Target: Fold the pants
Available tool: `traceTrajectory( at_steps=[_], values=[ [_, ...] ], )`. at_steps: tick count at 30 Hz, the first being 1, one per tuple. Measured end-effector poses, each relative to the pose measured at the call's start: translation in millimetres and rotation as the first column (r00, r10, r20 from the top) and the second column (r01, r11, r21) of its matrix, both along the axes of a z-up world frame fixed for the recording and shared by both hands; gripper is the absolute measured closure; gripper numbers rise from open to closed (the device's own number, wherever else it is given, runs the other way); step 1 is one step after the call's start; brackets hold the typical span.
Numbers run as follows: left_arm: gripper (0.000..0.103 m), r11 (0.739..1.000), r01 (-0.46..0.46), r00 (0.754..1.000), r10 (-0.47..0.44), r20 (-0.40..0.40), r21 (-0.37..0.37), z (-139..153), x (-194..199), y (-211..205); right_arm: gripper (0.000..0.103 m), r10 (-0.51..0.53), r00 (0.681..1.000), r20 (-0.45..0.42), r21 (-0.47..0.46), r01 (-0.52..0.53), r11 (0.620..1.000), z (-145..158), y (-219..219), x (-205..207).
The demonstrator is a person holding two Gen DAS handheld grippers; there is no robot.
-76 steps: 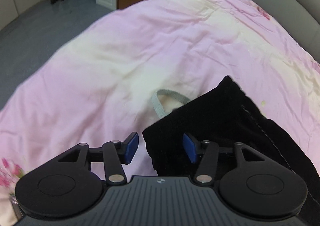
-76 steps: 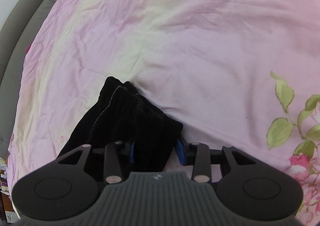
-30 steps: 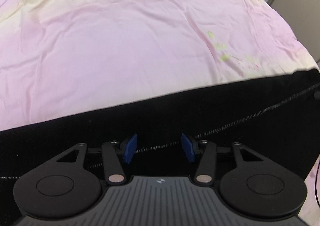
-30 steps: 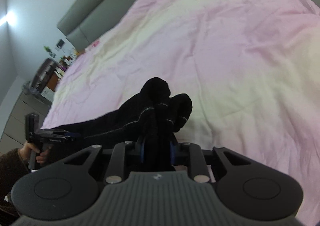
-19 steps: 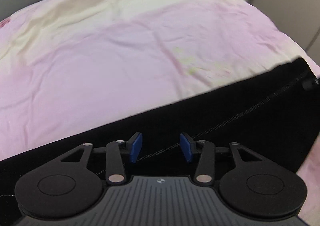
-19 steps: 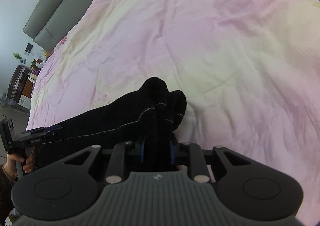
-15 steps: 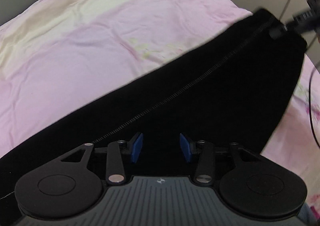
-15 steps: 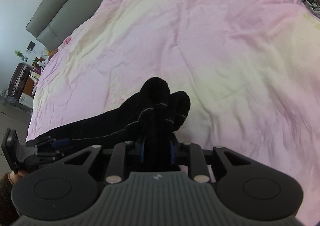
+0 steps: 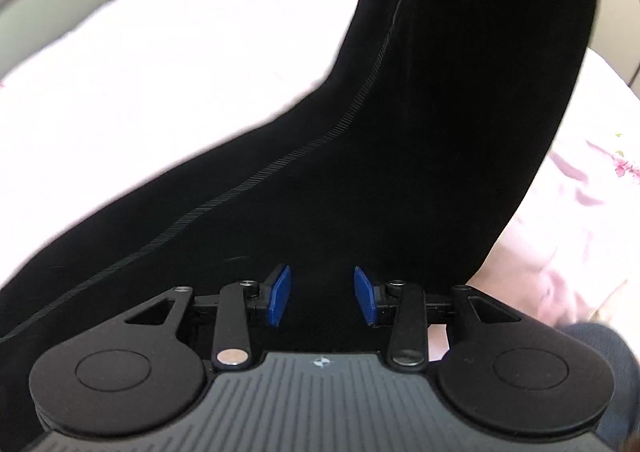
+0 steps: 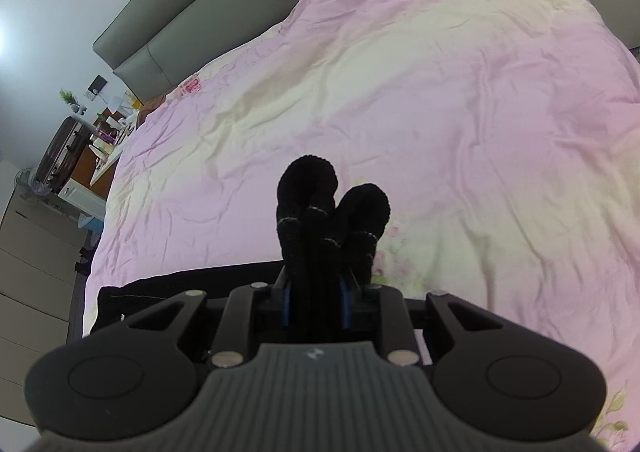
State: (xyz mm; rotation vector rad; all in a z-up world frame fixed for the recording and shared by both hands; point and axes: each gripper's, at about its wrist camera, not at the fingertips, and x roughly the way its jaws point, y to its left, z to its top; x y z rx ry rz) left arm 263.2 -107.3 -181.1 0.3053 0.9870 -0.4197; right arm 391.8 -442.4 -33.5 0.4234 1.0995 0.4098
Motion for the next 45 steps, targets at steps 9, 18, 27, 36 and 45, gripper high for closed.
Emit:
traceTrajectory(
  at_steps=[9, 18, 27, 36, 45],
  values=[
    [0.057, 0.983, -0.181, 0.983, 0.182, 0.017, -0.023, 51.7, -34.8, 108.8, 0.085, 0.133, 0.991, -0.013, -0.038, -0.133, 0.990, 13.3, 170.7, -13.2],
    [0.055, 0.918, -0.382, 0.924, 0.380, -0.047, -0.104, 43.0, -40.3, 217.6, 0.085, 0.168, 0.976, -0.137, -0.105, -0.183, 0.977, -77.2, 317.3, -21.4],
    [0.054, 0.848, -0.505, 0.863, 0.490, -0.124, -0.159, 23.7, -31.8, 263.0, 0.082, 0.207, 0.949, -0.239, -0.240, -0.264, 0.934, -169.7, 401.8, -45.1],
    [0.052, 0.806, -0.561, 0.828, 0.545, -0.132, -0.191, 33.8, -41.3, 276.7, 0.063, 0.276, 0.938, -0.211, -0.277, -0.328, 0.903, -166.8, 421.9, -62.4],
    [0.048, 0.737, -0.620, 0.784, 0.599, -0.164, -0.270, 51.3, -45.2, 283.6, 0.063, 0.300, 0.946, -0.121, -0.123, -0.314, 0.941, -122.2, 391.1, -83.4]
  ],
)
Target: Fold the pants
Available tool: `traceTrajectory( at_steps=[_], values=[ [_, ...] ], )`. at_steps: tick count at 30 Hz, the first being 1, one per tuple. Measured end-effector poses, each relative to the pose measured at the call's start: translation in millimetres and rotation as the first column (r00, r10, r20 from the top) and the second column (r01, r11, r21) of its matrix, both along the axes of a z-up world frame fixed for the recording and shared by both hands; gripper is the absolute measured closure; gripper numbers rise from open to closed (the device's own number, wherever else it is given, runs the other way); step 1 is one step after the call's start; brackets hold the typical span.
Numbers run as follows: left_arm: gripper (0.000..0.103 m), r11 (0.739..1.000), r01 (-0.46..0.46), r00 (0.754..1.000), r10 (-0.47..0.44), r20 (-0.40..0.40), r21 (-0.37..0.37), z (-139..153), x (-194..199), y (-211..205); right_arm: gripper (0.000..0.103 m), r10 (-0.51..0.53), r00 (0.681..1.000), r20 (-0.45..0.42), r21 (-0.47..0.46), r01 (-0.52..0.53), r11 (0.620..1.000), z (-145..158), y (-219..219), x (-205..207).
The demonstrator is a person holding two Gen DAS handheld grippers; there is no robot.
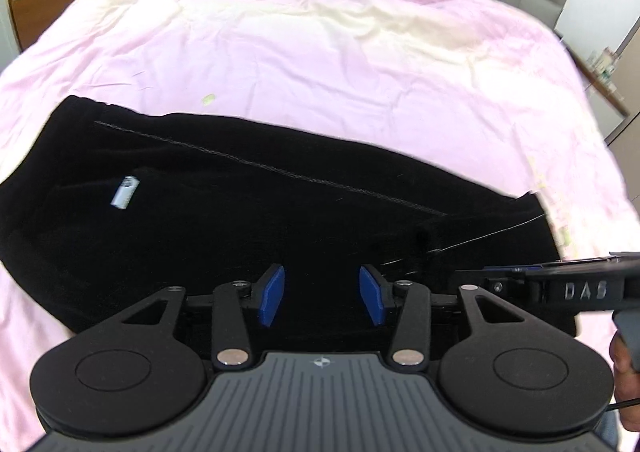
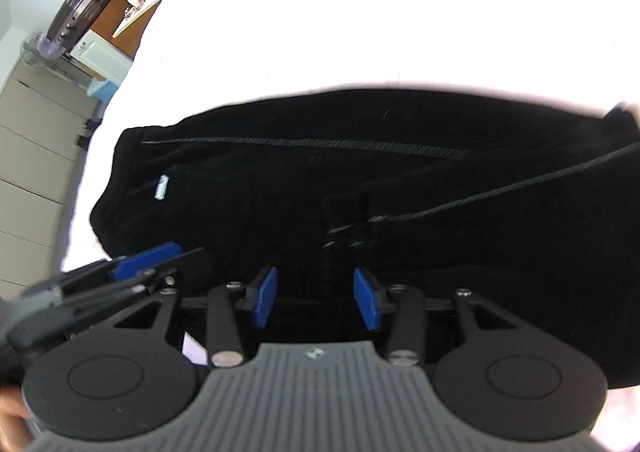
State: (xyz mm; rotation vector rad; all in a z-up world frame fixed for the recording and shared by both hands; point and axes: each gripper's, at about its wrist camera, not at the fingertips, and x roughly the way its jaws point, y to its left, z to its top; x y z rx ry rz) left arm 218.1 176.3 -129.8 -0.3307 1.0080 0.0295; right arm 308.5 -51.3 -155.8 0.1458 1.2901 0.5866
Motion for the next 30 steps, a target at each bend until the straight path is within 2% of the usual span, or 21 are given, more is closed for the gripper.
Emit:
traceTrajectory(
  at_steps=[2, 3, 6, 8, 11, 15, 18, 22, 24, 26, 28, 30],
  values=[
    [0.040, 0.997, 0.019, 0.999, -0.016, 0.037, -0.070, 3.3, -0.9, -2.6, 0.063, 0.028, 0.996, 0.080, -0.039, -0.025, 0.999, 11.7, -9.3, -5.0],
    [0.040, 0.994, 0.031, 0.999, -0.026, 0.047, -0.102, 3.7, -0.6, -4.3, 0.063, 0.030, 0.994, 0.106, -0.050, -0.025, 0.998, 15.0, -17.9, -6.2],
    [0.038, 0.981, 0.064, 0.997, -0.052, 0.065, -0.183, 0.0, 2.2, -11.4, 0.064, 0.014, 0.986, 0.167, -0.069, -0.003, 0.998, 18.9, -50.9, -8.2],
    [0.030, 0.973, 0.078, 0.995, -0.063, 0.073, -0.219, -2.6, 4.2, -18.1, 0.068, 0.001, 0.979, 0.204, -0.105, 0.020, 0.994, 16.1, -74.4, -13.0],
    [0.026, 0.956, 0.077, 0.996, -0.058, 0.075, -0.284, -13.0, 11.0, -25.4, 0.070, -0.022, 0.973, 0.229, -0.140, 0.055, 0.989, 4.9, -107.2, -19.5],
    [0.025, 0.922, 0.014, 0.999, 0.005, 0.048, -0.387, -34.3, 24.6, -29.6, 0.076, -0.032, 0.972, 0.231, -0.125, 0.063, 0.990, -15.6, -134.1, -27.1],
    [0.025, 0.936, -0.046, 0.998, 0.033, -0.044, -0.349, -51.0, 39.3, -35.6, 0.075, -0.013, 0.976, 0.216, -0.093, 0.034, 0.995, -31.4, -141.0, -30.6],
    [0.023, 0.945, -0.114, 0.989, 0.078, -0.128, -0.307, -79.5, 52.5, -34.6, 0.075, 0.028, 0.974, 0.227, -0.114, -0.002, 0.993, -51.0, -130.6, -28.9],
    [0.020, 0.931, -0.142, 0.985, 0.099, -0.144, -0.336, -91.4, 57.4, -32.9, 0.075, 0.049, 0.974, 0.222, -0.117, -0.024, 0.993, -56.1, -122.6, -24.5],
    [0.019, 0.918, -0.161, 0.983, 0.117, -0.139, -0.363, -98.0, 62.4, -34.3, 0.075, 0.064, 0.983, 0.174, -0.102, -0.047, 0.994, -69.1, -120.1, -23.8],
    [0.019, 0.925, -0.155, 0.984, 0.115, -0.133, -0.346, -99.3, 68.5, -40.7, 0.074, 0.081, 0.987, 0.140, -0.072, -0.072, 0.995, -82.6, -117.8, -30.7],
    [0.028, 0.950, -0.140, 0.986, 0.106, -0.132, -0.279, -97.8, 73.3, -50.8, 0.074, 0.117, 0.983, 0.143, -0.070, -0.108, 0.992, -90.2, -114.2, -42.3]
  ],
)
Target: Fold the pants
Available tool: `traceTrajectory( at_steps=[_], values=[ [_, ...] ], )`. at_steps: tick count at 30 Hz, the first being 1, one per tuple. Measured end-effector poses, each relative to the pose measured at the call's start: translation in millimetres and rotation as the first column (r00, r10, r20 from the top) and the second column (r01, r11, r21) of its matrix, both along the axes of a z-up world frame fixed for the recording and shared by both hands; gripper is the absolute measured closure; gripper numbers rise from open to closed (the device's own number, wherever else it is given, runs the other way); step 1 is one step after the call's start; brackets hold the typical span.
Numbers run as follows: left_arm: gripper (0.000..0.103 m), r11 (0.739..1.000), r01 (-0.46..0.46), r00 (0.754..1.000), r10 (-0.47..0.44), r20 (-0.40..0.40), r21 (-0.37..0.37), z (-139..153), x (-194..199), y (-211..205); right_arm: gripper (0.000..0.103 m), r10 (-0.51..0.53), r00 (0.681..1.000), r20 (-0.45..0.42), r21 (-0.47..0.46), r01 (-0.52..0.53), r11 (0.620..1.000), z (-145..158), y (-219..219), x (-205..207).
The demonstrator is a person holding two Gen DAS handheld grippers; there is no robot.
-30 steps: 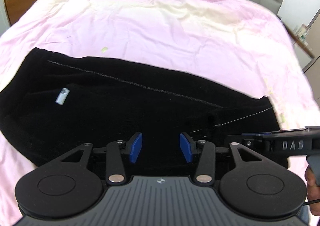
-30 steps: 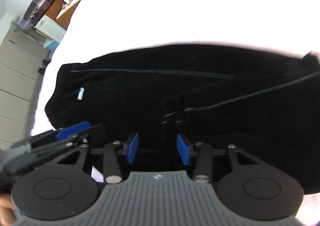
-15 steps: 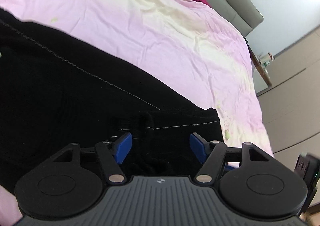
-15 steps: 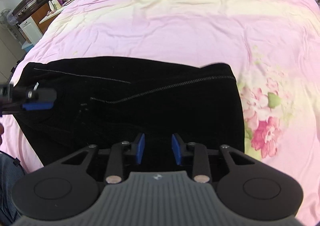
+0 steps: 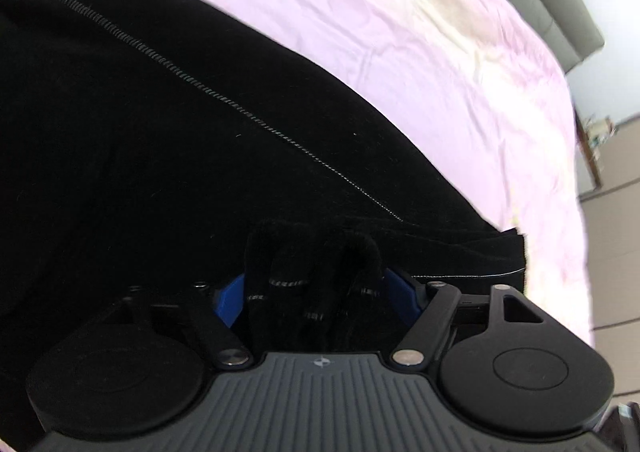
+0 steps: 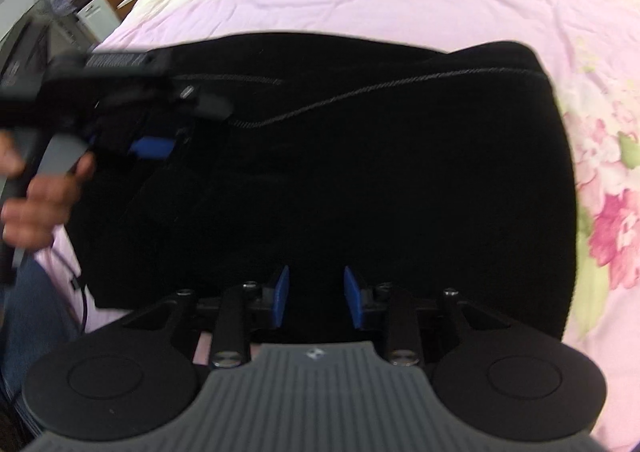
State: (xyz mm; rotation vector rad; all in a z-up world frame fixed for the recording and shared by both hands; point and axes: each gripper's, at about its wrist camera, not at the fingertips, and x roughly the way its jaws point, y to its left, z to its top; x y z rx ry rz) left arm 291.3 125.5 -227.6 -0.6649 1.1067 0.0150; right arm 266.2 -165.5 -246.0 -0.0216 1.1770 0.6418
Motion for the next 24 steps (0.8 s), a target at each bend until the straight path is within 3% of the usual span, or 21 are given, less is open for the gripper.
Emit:
traceTrajectory(
  at_steps=[2, 4, 6, 8, 10, 12, 13, 16, 20, 24],
  values=[
    [0.050, 0.996, 0.016, 1.000, -0.017, 0.014, 0.083, 7.1, -1.7, -9.8, 0.075, 0.008, 1.000, 0.008, 0.005, -0.008, 1.000, -1.7, -0.9, -6.0],
    [0.061, 0.995, 0.020, 0.997, -0.027, 0.071, 0.095, 21.8, -9.6, -14.5, 0.075, -0.017, 1.000, -0.014, 0.038, 0.018, 0.999, -1.9, -7.7, -3.5],
    [0.063, 0.992, 0.055, 0.985, -0.073, 0.156, 0.113, 45.6, -17.0, -21.3, 0.075, -0.043, 0.999, -0.034, 0.077, 0.045, 0.996, 0.8, -18.2, -1.4],
    [0.064, 0.983, 0.116, 0.953, -0.150, 0.262, 0.143, 76.1, -23.4, -31.4, 0.076, -0.054, 0.998, -0.024, 0.098, 0.056, 0.994, 8.5, -26.9, -1.7],
    [0.064, 0.967, 0.176, 0.907, -0.233, 0.352, 0.184, 105.1, -27.0, -40.6, 0.076, -0.078, 0.997, 0.004, 0.097, 0.077, 0.992, 18.4, -37.4, -1.5],
    [0.064, 0.949, 0.229, 0.863, -0.301, 0.405, 0.217, 126.6, -24.1, -43.9, 0.075, -0.119, 0.992, 0.044, 0.102, 0.114, 0.988, 33.4, -53.1, -0.7],
    [0.064, 0.943, 0.248, 0.856, -0.321, 0.405, 0.223, 131.0, -18.8, -41.6, 0.075, -0.144, 0.988, 0.061, 0.110, 0.137, 0.984, 41.1, -61.8, 1.2],
    [0.064, 0.930, 0.288, 0.882, -0.350, 0.316, 0.229, 111.3, 6.3, -24.6, 0.075, -0.217, 0.974, 0.071, 0.140, 0.205, 0.969, 58.2, -86.9, 12.8],
    [0.064, 0.957, 0.265, 0.941, -0.283, 0.185, 0.120, 41.0, 26.4, 13.9, 0.080, -0.233, 0.962, 0.140, 0.069, 0.225, 0.972, 65.6, -95.3, 31.2],
    [0.064, 0.971, 0.237, 0.954, -0.235, 0.186, 0.009, 9.1, 27.4, 45.9, 0.090, -0.194, 0.962, 0.191, 0.001, 0.197, 0.980, 56.3, -89.0, 70.3]
  ],
)
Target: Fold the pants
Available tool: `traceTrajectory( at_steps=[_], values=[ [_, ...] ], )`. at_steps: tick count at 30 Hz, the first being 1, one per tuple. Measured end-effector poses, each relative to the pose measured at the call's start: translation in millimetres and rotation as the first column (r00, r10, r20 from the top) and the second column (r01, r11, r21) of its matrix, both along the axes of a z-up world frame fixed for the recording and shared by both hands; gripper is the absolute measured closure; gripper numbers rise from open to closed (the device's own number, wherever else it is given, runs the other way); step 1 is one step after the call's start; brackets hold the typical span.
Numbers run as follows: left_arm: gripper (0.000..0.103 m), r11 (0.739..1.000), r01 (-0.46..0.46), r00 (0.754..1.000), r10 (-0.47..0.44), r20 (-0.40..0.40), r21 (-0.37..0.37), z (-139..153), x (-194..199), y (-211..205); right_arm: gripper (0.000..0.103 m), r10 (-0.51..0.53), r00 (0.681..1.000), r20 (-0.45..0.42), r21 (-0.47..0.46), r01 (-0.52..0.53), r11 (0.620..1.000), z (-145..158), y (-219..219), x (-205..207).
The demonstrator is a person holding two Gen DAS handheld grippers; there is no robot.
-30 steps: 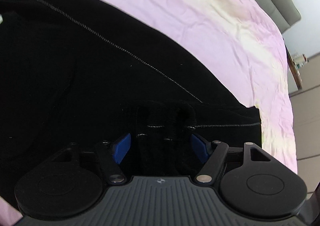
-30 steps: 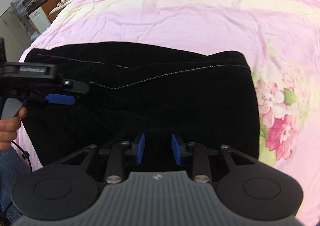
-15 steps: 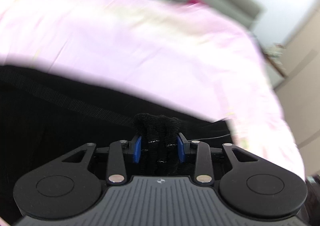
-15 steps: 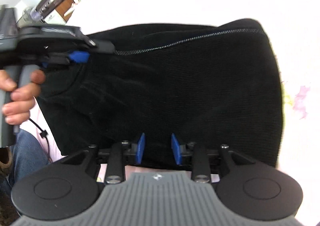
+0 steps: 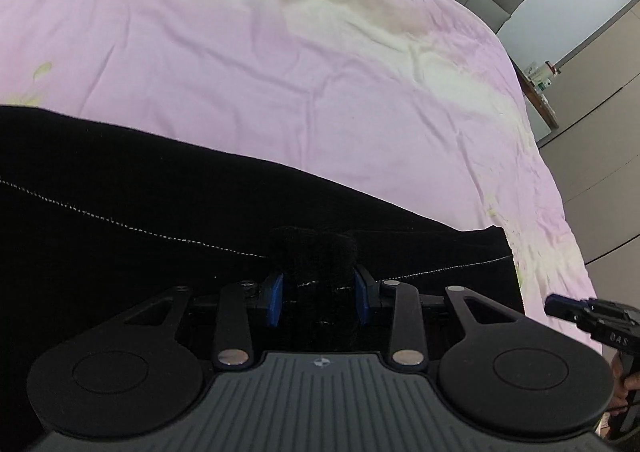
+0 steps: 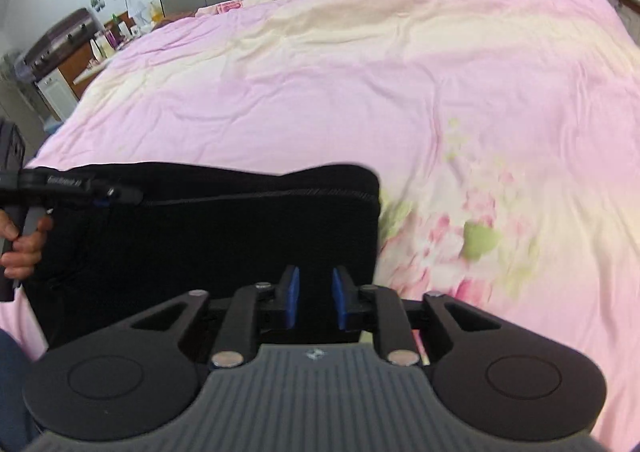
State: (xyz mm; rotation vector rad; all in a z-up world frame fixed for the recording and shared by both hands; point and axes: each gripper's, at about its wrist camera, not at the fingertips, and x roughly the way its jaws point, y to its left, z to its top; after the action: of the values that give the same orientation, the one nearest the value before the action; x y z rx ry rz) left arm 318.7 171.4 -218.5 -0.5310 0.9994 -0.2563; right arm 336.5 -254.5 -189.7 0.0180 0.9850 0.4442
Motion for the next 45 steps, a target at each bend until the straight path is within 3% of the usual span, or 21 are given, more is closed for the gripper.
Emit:
traceTrajectory(
  at_steps=[5, 9, 11, 15, 16, 20, 28, 30, 32, 34, 39, 45],
  values=[
    [0.063, 0.999, 0.024, 0.999, -0.023, 0.033, -0.043, -5.6, 3.4, 7.9, 0.092, 0.024, 1.000, 0.019, -0.046, -0.023, 0.999, -21.1, 22.4, 62.0],
    [0.062, 0.997, 0.037, 0.999, -0.034, 0.038, -0.075, -13.6, 7.0, 12.4, 0.091, 0.013, 0.997, -0.083, -0.086, -0.020, 0.996, -77.5, 44.3, 103.2],
    [0.059, 0.996, 0.035, 0.999, -0.033, 0.033, -0.081, -17.5, 9.0, 13.0, 0.092, -0.009, 0.996, -0.094, -0.085, 0.001, 0.996, -97.5, 52.0, 110.9],
    [0.052, 0.997, 0.030, 1.000, -0.029, 0.010, -0.069, -12.5, 10.6, 10.4, 0.094, -0.031, 0.994, -0.108, -0.088, 0.021, 0.996, -100.2, 55.7, 118.7],
    [0.046, 0.998, 0.029, 1.000, -0.030, -0.002, -0.063, -8.4, 11.5, 8.9, 0.094, -0.025, 0.994, -0.104, -0.095, 0.015, 0.995, -96.2, 56.5, 118.1],
    [0.029, 0.996, 0.059, 0.998, -0.059, 0.002, 0.065, 19.4, -7.0, -2.8, 0.087, -0.014, 0.998, -0.066, -0.072, 0.009, 0.997, -54.5, 43.2, 87.3],
    [0.027, 0.982, -0.004, 0.998, 0.015, -0.059, 0.188, 42.9, -66.9, -36.0, 0.087, 0.012, 1.000, -0.024, -0.084, -0.014, 0.996, -22.2, 25.0, -30.5],
    [0.026, 0.980, -0.008, 0.997, 0.022, -0.067, 0.199, 38.8, -72.3, -43.9, 0.087, 0.010, 1.000, -0.014, -0.091, -0.011, 0.996, -22.4, 20.3, -59.5],
    [0.041, 0.968, 0.001, 0.992, 0.031, -0.122, 0.251, 27.6, -68.3, -52.6, 0.087, 0.012, 1.000, -0.011, -0.108, -0.013, 0.994, -29.8, 19.4, -79.3],
    [0.043, 0.965, -0.023, 0.984, 0.069, -0.167, 0.263, 16.1, -66.1, -52.9, 0.087, 0.018, 1.000, -0.024, -0.140, -0.021, 0.990, -43.6, 23.1, -89.8],
    [0.043, 0.959, -0.033, 0.979, 0.087, -0.184, 0.281, 3.6, -66.2, -52.1, 0.087, 0.036, 0.997, -0.062, -0.194, -0.047, 0.980, -71.3, 33.2, -98.2],
    [0.040, 0.957, -0.062, 0.980, 0.112, -0.164, 0.284, 9.8, -74.9, -48.9, 0.087, 0.064, 0.994, -0.086, -0.236, -0.083, 0.968, -75.4, 39.4, -93.0]
  ],
)
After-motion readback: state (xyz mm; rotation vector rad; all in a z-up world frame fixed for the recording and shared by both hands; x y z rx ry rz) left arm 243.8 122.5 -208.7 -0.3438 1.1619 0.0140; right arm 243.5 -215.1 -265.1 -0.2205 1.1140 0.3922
